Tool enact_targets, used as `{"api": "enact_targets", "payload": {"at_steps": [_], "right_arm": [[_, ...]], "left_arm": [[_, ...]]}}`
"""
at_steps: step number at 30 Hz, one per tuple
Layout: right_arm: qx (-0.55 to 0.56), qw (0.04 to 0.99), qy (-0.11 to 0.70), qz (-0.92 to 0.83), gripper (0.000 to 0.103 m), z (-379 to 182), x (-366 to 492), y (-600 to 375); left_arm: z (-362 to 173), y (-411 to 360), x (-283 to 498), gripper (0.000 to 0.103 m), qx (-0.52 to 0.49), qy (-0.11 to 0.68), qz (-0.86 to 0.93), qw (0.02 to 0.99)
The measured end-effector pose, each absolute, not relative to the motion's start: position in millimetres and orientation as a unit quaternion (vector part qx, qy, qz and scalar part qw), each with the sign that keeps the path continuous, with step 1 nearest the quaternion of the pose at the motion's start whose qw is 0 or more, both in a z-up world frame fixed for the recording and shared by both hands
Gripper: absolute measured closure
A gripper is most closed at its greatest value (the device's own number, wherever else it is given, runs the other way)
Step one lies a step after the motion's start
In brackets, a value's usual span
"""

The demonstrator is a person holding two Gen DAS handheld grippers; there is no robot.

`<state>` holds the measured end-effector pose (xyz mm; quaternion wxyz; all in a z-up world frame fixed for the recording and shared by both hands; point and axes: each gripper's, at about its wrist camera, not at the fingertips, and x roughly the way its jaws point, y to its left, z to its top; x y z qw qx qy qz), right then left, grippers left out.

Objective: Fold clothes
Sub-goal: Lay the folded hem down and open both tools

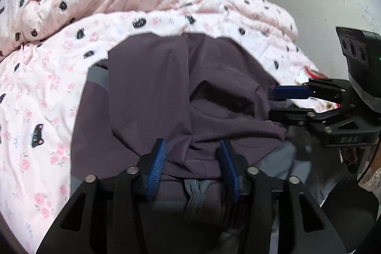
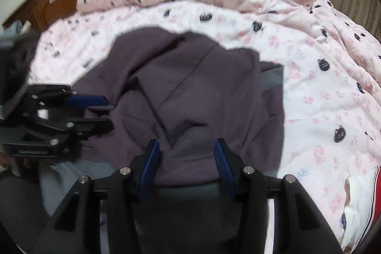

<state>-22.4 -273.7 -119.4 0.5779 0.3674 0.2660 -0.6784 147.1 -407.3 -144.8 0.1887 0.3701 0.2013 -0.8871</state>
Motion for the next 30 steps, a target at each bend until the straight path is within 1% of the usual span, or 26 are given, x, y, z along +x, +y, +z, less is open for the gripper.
{"api": "enact_targets", "payload": {"at_steps": [1,2,3,4,11,21,25,30], "right_arm": [[0.365,0.579,0.256,-0.682,0.044,-112,-22,-267],[0.362,0.582,0.244,-0.686,0.04,-105,-22,-258],[0.359,0.586,0.231,-0.689,0.039,-99,-22,-249],[0.357,0.587,0.221,-0.692,0.038,-93,-22,-241],[0.351,0.574,0.18,-0.718,0.037,-81,-17,-187],[0.388,0.526,0.097,-0.751,0.035,-102,-27,-117],[0.415,0.512,0.093,-0.746,0.035,-112,-29,-101],[0.422,0.503,0.089,-0.749,0.034,-115,-29,-93]], "left_arm": [[-140,-405,152,0.047,0.361,0.2,-0.891,0.189],[-137,-403,156,0.044,0.352,0.2,-0.894,0.192],[-134,-401,160,0.039,0.344,0.201,-0.897,0.194],[-132,-399,165,0.037,0.337,0.205,-0.898,0.195],[-124,-374,205,0.036,0.308,0.213,-0.898,0.231],[-138,-340,264,0.034,0.318,0.219,-0.876,0.289],[-147,-331,286,0.033,0.329,0.234,-0.87,0.282],[-159,-329,304,0.032,0.347,0.255,-0.864,0.262]]}}
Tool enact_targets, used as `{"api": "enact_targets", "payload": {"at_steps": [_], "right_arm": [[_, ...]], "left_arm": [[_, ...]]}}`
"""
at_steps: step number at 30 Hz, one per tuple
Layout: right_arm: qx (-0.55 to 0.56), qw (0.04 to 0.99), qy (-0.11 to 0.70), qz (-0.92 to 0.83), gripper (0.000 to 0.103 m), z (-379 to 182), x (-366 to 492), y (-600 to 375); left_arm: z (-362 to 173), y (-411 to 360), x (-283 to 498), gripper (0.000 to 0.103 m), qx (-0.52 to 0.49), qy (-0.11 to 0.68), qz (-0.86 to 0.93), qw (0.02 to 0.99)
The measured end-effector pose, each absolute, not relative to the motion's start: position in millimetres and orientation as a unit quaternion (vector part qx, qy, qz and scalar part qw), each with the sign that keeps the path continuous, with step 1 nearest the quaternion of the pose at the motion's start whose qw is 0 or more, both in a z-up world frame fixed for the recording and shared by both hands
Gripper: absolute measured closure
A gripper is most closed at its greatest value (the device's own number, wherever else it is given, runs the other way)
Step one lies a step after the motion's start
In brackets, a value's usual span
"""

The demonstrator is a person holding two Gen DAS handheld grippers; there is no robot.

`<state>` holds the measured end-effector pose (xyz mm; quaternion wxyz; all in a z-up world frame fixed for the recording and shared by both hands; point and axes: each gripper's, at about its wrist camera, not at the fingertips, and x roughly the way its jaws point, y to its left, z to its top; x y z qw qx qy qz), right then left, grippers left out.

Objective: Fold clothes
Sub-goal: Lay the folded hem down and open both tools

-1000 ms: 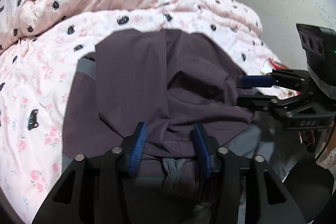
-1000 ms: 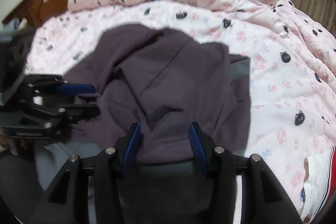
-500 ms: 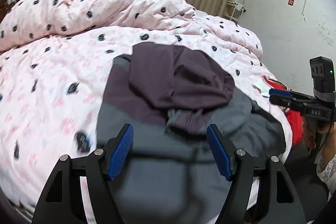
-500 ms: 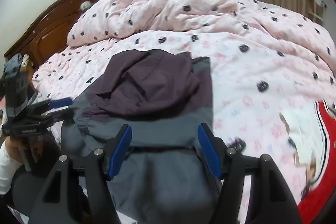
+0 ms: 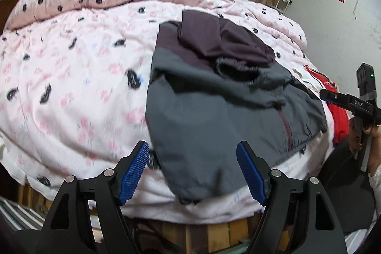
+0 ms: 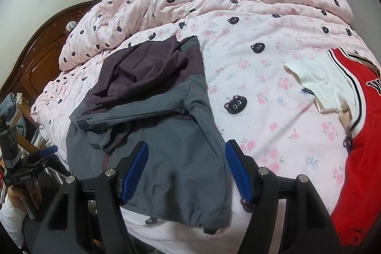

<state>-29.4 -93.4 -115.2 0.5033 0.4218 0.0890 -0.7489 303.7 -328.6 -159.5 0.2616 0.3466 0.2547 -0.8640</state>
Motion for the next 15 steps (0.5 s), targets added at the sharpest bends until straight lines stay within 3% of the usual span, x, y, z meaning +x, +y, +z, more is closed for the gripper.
{"api": "enact_targets", "payload": {"at_steps": [15], "right_arm": [[0.448,0.481,0.082,-0.749,0.034,-124,-40,-71]], "left_arm": [[-210,-346,297,0.032,0.375,0.343,-0.834,0.215]]}}
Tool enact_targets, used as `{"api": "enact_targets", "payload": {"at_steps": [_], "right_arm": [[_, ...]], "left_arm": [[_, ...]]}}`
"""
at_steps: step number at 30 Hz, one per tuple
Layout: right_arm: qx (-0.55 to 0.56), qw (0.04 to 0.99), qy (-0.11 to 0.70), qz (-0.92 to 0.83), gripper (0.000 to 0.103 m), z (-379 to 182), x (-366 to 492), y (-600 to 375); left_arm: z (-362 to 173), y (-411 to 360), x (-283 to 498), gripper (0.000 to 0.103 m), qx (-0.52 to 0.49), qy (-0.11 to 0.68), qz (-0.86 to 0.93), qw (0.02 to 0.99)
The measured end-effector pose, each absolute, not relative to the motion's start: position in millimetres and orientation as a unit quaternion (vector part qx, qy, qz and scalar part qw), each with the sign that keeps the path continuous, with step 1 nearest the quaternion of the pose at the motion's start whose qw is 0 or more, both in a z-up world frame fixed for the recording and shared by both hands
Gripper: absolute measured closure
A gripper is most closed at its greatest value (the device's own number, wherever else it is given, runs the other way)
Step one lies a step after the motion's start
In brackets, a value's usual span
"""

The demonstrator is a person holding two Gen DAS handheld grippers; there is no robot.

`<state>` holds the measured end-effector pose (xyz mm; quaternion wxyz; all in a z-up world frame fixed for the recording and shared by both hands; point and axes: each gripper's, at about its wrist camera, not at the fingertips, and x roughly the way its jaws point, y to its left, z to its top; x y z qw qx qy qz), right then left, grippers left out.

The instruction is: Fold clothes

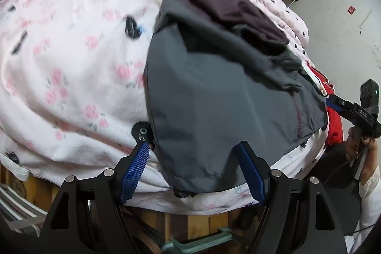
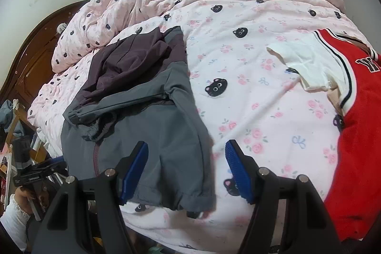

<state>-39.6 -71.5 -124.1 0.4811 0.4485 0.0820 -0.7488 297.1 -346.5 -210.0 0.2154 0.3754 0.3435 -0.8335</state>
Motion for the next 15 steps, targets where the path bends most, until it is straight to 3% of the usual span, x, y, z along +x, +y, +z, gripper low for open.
{"api": "enact_targets", "payload": {"at_steps": [15], "right_arm": [[0.455,0.486,0.061,-0.744,0.034,-121,-45,-58]], "left_arm": [[-226,-351,296,0.032,0.368,0.325,-0.856,0.166]]}}
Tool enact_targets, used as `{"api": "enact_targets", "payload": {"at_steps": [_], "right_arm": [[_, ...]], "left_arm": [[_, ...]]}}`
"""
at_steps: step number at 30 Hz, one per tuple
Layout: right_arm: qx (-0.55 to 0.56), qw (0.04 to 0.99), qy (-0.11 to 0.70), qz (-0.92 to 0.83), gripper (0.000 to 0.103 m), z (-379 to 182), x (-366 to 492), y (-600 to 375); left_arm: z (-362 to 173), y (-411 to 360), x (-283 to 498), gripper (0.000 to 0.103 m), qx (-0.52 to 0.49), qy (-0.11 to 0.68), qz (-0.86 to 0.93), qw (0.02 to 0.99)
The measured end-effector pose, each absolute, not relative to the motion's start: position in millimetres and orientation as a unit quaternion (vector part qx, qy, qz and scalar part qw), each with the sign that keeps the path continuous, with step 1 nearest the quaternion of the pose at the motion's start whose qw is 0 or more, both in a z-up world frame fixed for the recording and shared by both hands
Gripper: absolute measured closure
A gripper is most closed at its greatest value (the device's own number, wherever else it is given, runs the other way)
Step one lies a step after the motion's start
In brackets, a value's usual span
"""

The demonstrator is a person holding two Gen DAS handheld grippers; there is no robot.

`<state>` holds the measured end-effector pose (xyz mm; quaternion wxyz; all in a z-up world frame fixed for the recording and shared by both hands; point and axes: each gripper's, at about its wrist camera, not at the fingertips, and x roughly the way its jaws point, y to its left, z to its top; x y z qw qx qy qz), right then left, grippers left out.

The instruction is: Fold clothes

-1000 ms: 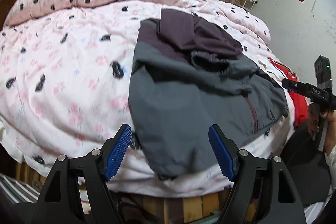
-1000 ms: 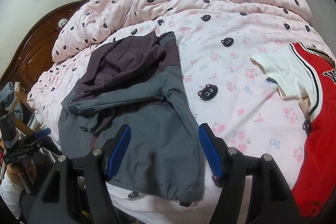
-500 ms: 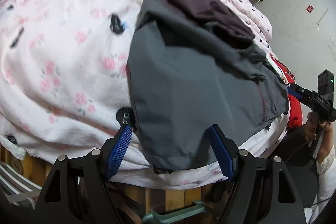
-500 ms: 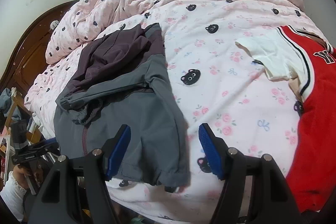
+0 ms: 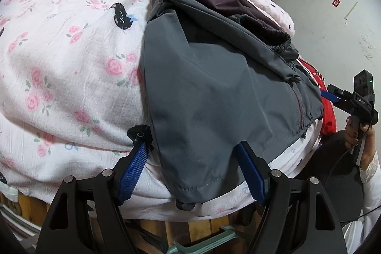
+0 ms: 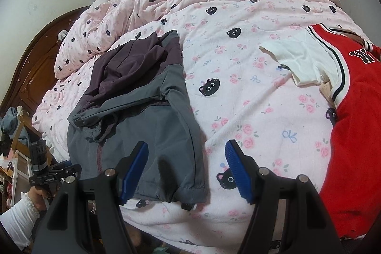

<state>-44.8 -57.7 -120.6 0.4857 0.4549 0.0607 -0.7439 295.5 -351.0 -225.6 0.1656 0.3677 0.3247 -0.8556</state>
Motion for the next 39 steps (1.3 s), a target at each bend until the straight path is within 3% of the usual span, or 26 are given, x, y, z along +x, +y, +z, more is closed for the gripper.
{"api": "enact_targets", "payload": {"at_steps": [13,19,30,31,32,33,39], "right_arm": [[0.47,0.484,0.058,-0.736,0.034,-125,-46,-51],[0.507,0.497,0.043,-0.703,0.034,-135,-51,-45],[0.527,0.489,0.129,-0.683,0.035,-168,-33,-69],[0.526,0.492,0.129,-0.681,0.045,-168,-33,-70],[0.527,0.5,0.127,-0.675,0.071,-167,-32,-70],[0.531,0.507,0.12,-0.669,0.079,-166,-32,-69],[0.531,0.554,0.05,-0.639,0.089,-147,-31,-57]], "left_arm": [[-221,-349,310,0.091,0.359,0.368,-0.841,0.166],[-207,-348,326,0.098,0.33,0.386,-0.844,0.173],[-190,-348,342,0.099,0.294,0.395,-0.852,0.18],[-190,-347,342,0.099,0.295,0.395,-0.851,0.18],[-190,-347,341,0.099,0.297,0.396,-0.85,0.18],[-190,-346,340,0.099,0.297,0.395,-0.851,0.18],[-180,-342,347,0.099,0.264,0.414,-0.854,0.172]]}}
